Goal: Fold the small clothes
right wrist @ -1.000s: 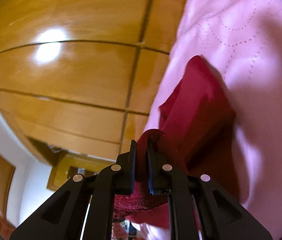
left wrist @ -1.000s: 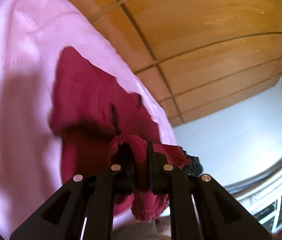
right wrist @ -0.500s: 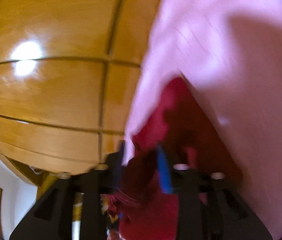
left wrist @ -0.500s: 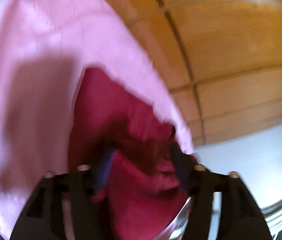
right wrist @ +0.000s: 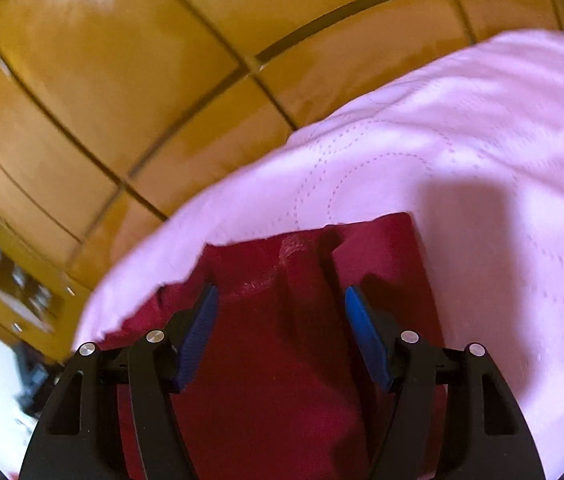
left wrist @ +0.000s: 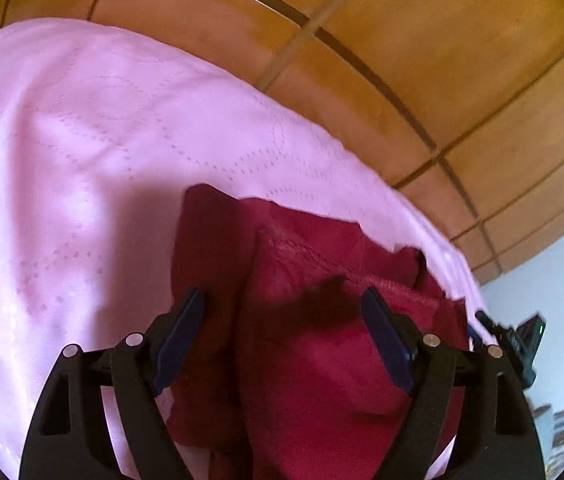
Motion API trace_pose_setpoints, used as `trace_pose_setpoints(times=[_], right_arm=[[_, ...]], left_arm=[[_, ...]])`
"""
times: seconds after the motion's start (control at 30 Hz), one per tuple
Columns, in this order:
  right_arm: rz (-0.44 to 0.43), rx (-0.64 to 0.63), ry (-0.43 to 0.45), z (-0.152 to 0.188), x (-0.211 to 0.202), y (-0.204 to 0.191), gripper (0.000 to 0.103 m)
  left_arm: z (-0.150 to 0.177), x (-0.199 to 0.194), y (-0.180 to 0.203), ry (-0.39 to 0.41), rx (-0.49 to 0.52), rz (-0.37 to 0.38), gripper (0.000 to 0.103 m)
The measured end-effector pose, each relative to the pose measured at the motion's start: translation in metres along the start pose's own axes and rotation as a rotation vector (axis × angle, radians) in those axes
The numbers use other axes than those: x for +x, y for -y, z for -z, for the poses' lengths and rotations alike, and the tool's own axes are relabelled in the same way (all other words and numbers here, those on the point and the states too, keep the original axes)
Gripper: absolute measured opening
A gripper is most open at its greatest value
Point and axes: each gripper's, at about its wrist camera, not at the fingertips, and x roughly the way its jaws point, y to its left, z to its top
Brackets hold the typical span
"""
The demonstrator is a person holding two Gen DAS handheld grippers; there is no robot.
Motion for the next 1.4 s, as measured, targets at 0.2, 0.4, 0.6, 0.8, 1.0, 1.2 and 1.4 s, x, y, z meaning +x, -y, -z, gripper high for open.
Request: trace_pose_setpoints(times=[0.2, 0.4, 0.6, 0.8, 1.0, 1.2, 1.4], right_arm=[[0.067, -0.027, -0.07, 0.002, 0.021, 0.005, 0.035], [0.069, -0.063, -0.043, 0.01, 0.012, -0.001, 0.008], [0.072, -0.077, 0.062, -0.009, -0.019, -0.015, 0.007], [0.129, -0.069, 0.114, -0.027, -0.013, -0.015, 0.007], [0.199, -0.059, 0.046, -0.017, 0.03, 0.006, 0.007], [0.19, -0.032, 0.044, -0.01, 0.042, 0.018, 0.007], [0.192, -0.036, 0.051, -0.009, 0.043, 0.018, 0.008]], left_arm=[[0.003, 0.014, 0.011, -0.069, 0.1, -0.082, 0.053], [0.008, 0.017, 0.017, -0.081, 0.12, -0.094, 0.009], [-0.005, -0.011, 0.031, 0.043, 0.084, -0.09, 0.006], [-0.018, -0.009, 0.034, 0.162, 0.013, -0.167, 0.006], [-0.003, 0.034, 0.017, 0.102, 0.042, -0.319, 0.007], [0.016, 0.045, 0.023, 0.171, 0.154, -0.408, 0.012], [0.011, 0.051, 0.027, 0.153, 0.178, -0.434, 0.023]])
